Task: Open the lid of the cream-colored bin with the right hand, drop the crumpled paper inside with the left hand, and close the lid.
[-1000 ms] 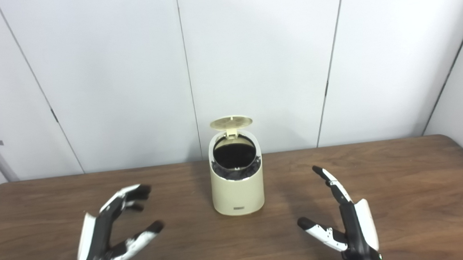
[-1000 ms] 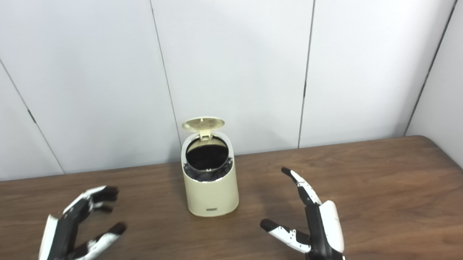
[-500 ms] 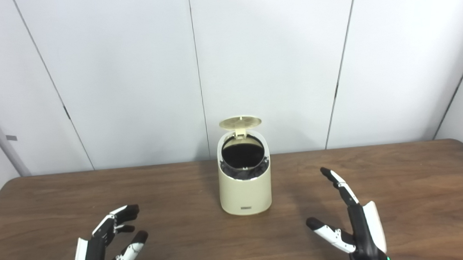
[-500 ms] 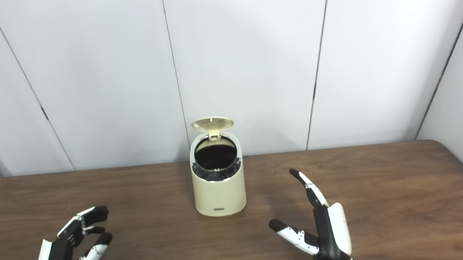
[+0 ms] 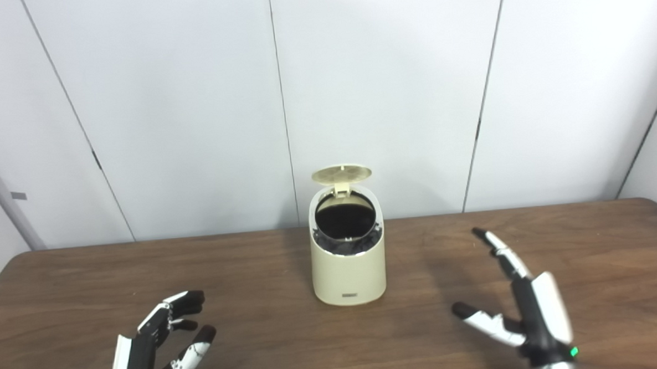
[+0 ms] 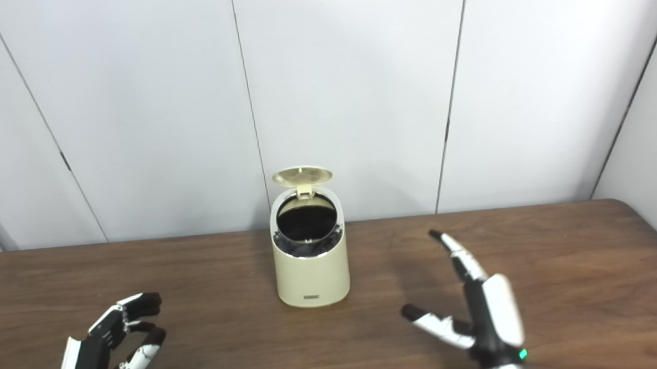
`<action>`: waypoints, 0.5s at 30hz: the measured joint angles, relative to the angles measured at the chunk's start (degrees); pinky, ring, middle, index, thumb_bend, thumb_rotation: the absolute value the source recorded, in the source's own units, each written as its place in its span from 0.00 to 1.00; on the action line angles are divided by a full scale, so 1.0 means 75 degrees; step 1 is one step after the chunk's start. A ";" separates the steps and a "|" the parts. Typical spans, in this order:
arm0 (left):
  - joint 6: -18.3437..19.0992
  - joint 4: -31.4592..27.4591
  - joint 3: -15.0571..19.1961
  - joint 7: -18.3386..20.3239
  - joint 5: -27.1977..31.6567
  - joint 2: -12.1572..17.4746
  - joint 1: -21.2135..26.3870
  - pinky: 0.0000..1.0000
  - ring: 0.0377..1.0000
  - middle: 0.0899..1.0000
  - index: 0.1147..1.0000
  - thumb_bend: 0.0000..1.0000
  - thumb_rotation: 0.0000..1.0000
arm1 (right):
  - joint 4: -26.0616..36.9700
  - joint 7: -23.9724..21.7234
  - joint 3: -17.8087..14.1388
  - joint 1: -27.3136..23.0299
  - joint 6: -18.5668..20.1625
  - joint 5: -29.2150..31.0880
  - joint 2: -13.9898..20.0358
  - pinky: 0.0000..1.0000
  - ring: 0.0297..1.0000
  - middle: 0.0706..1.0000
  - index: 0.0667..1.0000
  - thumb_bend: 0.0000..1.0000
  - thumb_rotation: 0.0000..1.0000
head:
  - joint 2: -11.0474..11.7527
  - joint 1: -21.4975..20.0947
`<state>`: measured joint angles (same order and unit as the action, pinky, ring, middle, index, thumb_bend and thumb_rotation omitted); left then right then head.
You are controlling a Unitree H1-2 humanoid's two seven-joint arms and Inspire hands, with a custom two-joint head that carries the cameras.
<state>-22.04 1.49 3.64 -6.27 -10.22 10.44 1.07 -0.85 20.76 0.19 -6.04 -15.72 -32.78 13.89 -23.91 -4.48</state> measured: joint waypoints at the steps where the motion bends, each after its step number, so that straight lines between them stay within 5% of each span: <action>1: -0.0036 0.0025 0.0004 0.0000 -0.0003 0.0010 -0.0001 0.60 0.69 0.69 0.67 0.66 0.53 | 0.0089 -0.0036 -0.0059 -0.0087 0.0027 -0.0046 0.0116 0.76 0.85 0.87 0.87 0.86 0.87 | 0.0012 0.0000; 8: -0.0122 0.0128 -0.0054 0.0027 -0.0052 0.0003 0.0143 0.60 0.69 0.69 0.67 0.64 0.50 | 0.0835 -0.0744 0.0087 -0.1182 0.0623 -0.0357 0.0181 0.79 0.86 0.85 0.86 0.86 0.85 | 0.0058 -0.0012; 15: -0.0119 0.0120 -0.0066 0.0022 -0.0165 -0.0055 0.0183 0.59 0.68 0.69 0.67 0.61 0.48 | 0.1331 -0.1688 0.0273 -0.2019 0.0971 -0.0492 0.0288 0.71 0.82 0.83 0.84 0.88 0.82 | 0.0059 0.0070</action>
<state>-22.94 2.39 3.15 -6.11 -11.46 10.03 2.45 9.14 8.10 2.24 -21.18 -8.44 -36.47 16.05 -23.47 -3.96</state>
